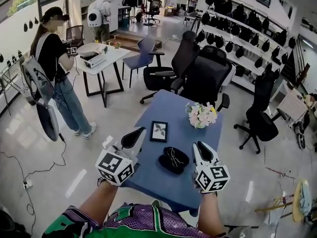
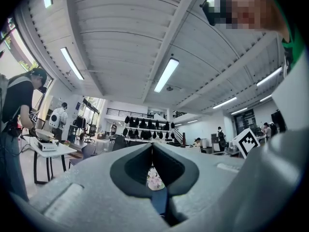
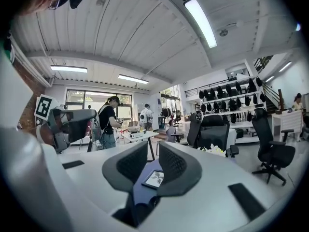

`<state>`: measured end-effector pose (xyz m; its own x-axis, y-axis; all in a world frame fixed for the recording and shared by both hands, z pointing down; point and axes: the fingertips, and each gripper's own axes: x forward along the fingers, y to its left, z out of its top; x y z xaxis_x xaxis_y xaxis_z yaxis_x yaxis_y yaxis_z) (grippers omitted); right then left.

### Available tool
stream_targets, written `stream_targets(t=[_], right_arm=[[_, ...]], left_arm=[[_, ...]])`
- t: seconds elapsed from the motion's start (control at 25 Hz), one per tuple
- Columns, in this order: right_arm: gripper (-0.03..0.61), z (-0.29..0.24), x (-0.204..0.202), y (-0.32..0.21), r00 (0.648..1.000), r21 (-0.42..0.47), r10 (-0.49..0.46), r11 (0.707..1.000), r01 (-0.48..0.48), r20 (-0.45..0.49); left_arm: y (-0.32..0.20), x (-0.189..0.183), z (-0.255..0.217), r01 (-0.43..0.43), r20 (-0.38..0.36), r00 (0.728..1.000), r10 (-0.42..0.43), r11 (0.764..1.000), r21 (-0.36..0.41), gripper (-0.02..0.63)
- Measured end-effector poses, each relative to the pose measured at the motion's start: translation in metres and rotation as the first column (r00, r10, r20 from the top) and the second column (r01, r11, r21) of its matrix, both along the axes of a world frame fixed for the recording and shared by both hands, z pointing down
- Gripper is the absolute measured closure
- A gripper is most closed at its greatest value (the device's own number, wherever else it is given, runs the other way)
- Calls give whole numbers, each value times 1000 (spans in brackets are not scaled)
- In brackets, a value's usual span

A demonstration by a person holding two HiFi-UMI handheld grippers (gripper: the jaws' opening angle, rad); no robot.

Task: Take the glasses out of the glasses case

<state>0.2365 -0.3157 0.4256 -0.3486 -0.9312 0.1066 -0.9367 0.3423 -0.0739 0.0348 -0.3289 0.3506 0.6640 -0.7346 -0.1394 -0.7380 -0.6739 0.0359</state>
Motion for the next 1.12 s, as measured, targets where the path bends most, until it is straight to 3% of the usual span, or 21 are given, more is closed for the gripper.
stream_targets(t=[0.56,1.12], right_arm=[[515,82,10,-27,994,-158,-64,986,51,-84],[515,185,5,-41,982,-356,-166,927,122,-94]], left_arm=[[-19,18,27,16,21,1000,-15,999,-28,597],[-39,37,64,27,31,999,-24,996,-86,597]])
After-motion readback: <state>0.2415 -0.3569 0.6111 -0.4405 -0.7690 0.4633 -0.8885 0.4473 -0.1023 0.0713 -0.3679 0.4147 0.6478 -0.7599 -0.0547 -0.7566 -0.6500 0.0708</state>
